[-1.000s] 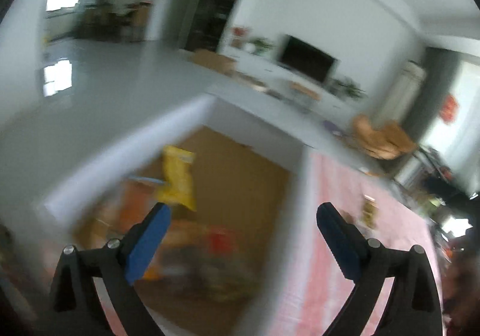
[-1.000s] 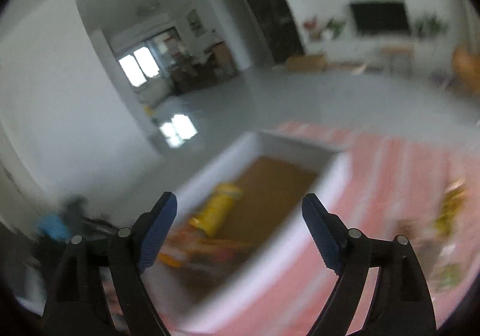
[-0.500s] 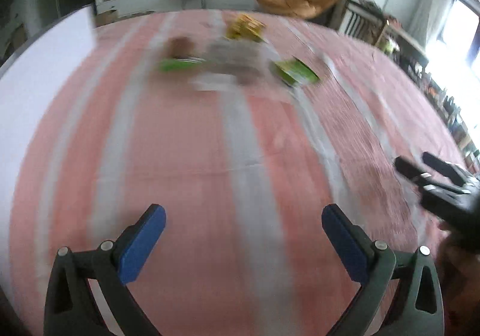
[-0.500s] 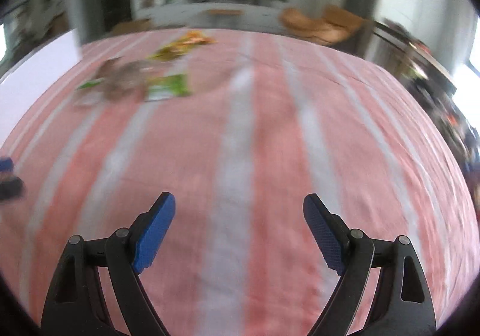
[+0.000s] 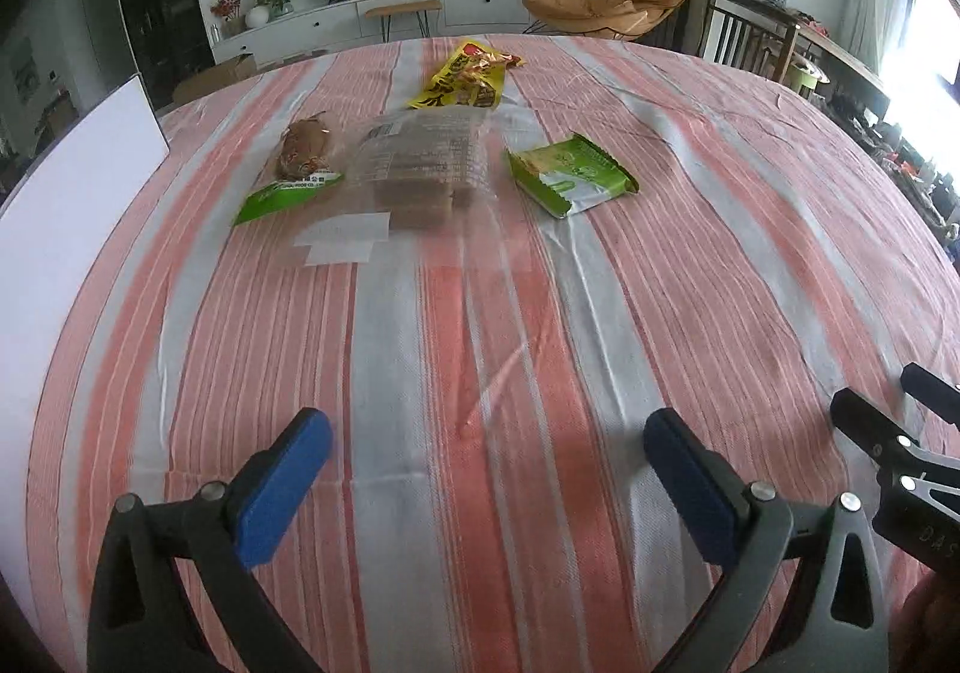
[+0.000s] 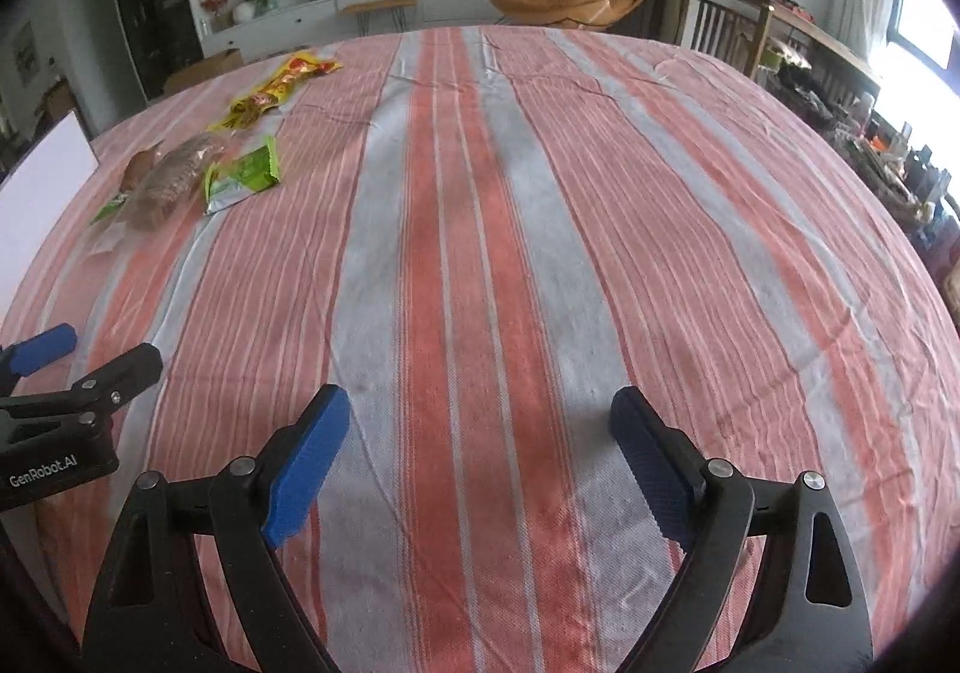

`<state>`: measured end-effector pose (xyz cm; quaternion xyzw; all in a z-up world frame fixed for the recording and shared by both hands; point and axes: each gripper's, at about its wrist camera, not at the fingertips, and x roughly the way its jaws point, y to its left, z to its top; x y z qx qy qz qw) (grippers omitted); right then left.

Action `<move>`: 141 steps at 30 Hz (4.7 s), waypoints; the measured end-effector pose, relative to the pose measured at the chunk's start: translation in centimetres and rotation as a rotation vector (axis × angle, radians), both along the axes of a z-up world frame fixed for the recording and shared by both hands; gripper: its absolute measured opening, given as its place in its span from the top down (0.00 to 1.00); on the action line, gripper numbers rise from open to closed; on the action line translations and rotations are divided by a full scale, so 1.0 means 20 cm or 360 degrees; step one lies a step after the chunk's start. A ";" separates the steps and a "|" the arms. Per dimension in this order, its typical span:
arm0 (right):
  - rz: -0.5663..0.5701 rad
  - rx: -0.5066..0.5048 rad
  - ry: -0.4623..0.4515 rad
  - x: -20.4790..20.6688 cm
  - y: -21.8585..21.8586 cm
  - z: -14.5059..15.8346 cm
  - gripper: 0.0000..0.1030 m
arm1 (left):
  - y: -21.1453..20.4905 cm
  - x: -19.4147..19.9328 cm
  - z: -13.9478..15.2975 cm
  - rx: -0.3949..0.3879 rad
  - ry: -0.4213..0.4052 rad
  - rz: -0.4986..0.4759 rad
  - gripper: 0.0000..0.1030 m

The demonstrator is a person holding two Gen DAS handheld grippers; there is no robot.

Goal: Organize snacks

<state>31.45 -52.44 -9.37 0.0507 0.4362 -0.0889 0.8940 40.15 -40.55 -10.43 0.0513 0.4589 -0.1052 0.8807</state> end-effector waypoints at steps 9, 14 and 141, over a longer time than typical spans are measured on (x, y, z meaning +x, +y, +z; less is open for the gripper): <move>-0.0001 0.0001 0.0000 0.01 -0.01 -0.02 0.10 | 0.00 0.01 -0.01 -0.0001 0.0000 0.0002 0.00; -0.0001 0.0003 0.0000 0.01 -0.02 -0.02 0.10 | 0.01 0.01 0.00 -0.0001 -0.0001 0.0002 0.00; -0.0041 -0.0002 -0.0008 -0.08 -0.04 -0.06 0.01 | 0.00 0.03 -0.03 0.0002 -0.0004 -0.0002 0.00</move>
